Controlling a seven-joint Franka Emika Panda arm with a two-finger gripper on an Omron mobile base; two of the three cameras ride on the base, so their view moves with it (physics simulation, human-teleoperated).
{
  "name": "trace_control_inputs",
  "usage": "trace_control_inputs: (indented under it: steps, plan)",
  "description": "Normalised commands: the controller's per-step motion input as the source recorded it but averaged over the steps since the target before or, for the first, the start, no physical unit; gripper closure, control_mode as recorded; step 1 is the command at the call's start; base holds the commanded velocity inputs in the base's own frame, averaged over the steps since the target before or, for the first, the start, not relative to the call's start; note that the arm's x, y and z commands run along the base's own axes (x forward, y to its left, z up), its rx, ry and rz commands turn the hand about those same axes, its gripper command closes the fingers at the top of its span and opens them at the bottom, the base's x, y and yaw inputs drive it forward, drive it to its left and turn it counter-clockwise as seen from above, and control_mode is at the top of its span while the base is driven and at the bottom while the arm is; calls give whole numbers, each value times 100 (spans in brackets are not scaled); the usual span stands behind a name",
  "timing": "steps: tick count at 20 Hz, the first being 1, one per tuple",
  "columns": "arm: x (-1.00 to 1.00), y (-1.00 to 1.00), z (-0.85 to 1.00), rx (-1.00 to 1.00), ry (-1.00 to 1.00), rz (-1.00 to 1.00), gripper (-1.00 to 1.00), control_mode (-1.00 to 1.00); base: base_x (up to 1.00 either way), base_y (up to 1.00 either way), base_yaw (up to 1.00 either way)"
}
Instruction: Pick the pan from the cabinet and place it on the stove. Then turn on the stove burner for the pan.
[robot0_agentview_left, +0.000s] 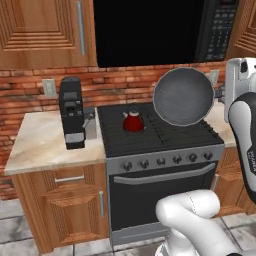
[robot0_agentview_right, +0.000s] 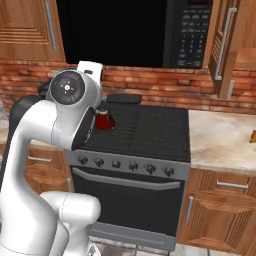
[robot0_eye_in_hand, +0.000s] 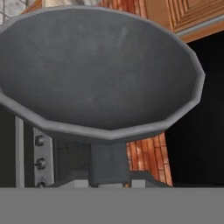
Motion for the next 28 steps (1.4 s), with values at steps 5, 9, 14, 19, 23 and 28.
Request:
trace_control_inputs:
  steps: [5,9,14,19,23,28]
  plan:
    - [0,0,0,0,0,0,100,100,45,16,0]
    - [0,0,0,0,0,0,100,100,42,15,0]
    - [0,0,0,0,0,0,100,100,44,22,0]
    - [0,0,0,0,0,0,100,100,44,24,0]
    - [0,0,0,0,0,0,100,100,41,23,0]
    - [0,0,0,0,0,0,100,100,28,32,0]
